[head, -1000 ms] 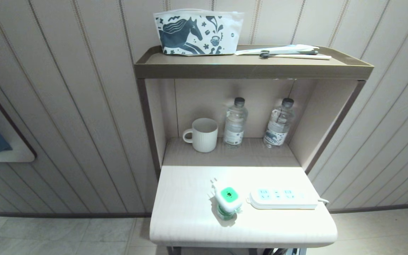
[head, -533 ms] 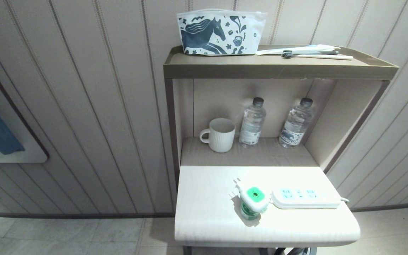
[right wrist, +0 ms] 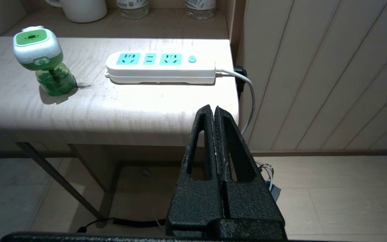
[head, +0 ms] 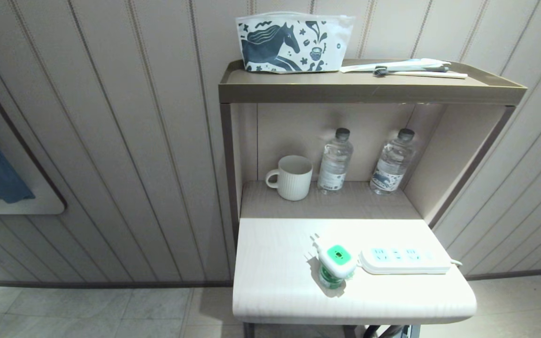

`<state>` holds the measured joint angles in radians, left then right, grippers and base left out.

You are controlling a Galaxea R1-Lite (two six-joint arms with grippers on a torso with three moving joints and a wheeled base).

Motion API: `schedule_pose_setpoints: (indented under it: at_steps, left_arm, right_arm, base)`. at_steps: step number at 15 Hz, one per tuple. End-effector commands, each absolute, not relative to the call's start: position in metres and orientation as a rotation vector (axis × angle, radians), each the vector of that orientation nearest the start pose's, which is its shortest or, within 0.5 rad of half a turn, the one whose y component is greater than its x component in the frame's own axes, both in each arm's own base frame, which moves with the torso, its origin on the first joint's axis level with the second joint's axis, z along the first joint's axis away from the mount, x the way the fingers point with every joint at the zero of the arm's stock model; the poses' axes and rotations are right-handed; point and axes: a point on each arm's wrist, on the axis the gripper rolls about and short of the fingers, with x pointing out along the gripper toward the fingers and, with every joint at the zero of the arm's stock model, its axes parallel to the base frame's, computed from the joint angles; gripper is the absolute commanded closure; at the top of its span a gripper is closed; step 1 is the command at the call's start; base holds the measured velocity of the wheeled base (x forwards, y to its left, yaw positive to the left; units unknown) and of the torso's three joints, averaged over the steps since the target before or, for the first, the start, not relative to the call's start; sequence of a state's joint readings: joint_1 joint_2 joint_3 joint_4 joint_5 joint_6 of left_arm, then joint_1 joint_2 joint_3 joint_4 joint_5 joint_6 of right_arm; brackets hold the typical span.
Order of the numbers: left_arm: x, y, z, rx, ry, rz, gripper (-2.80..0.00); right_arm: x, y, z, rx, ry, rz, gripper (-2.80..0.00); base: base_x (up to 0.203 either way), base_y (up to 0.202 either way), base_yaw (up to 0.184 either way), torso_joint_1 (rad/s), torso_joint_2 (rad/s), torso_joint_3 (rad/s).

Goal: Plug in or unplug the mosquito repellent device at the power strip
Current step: Pick up the mosquito repellent liquid

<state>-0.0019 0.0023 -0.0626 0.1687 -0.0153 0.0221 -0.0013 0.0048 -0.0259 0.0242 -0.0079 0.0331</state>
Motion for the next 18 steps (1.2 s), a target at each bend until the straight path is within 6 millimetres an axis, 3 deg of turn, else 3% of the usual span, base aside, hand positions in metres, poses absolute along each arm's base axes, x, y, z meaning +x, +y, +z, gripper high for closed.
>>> schedule_pose_setpoints:
  at_steps: [1,4,7,11,18]
  left_arm:
    - [-0.028,0.000,0.075,0.022,0.110,-0.018,0.00]
    - [-0.028,0.000,0.075,0.021,0.110,-0.018,0.00]
    - [-0.028,0.000,0.076,0.021,0.109,-0.018,0.00]
    - [-0.028,0.000,0.075,0.021,0.110,-0.018,0.00]
    - [-0.028,0.000,0.075,0.021,0.109,-0.018,0.00]
  right_arm:
    - [-0.031,0.000,0.109,0.031,-0.050,0.015,0.00]
    - [-0.041,0.003,0.173,0.021,-0.047,0.118,0.00]
    - [-0.027,0.005,0.208,-0.002,0.026,0.228,0.00]
    - [-0.017,0.011,0.220,-0.036,0.112,0.544,0.00]
    - [-0.012,0.011,0.211,-0.026,0.151,0.547,0.00]
  base:
    - [0.000,0.000,0.000,0.000,0.00,0.000]
    - [0.000,0.000,0.000,0.000,0.00,0.000]
    - [0.000,0.000,0.000,0.000,0.00,0.000]
    - [0.000,0.000,0.000,0.000,0.00,0.000]
    - [0.000,0.000,0.000,-0.086,0.21,0.113]
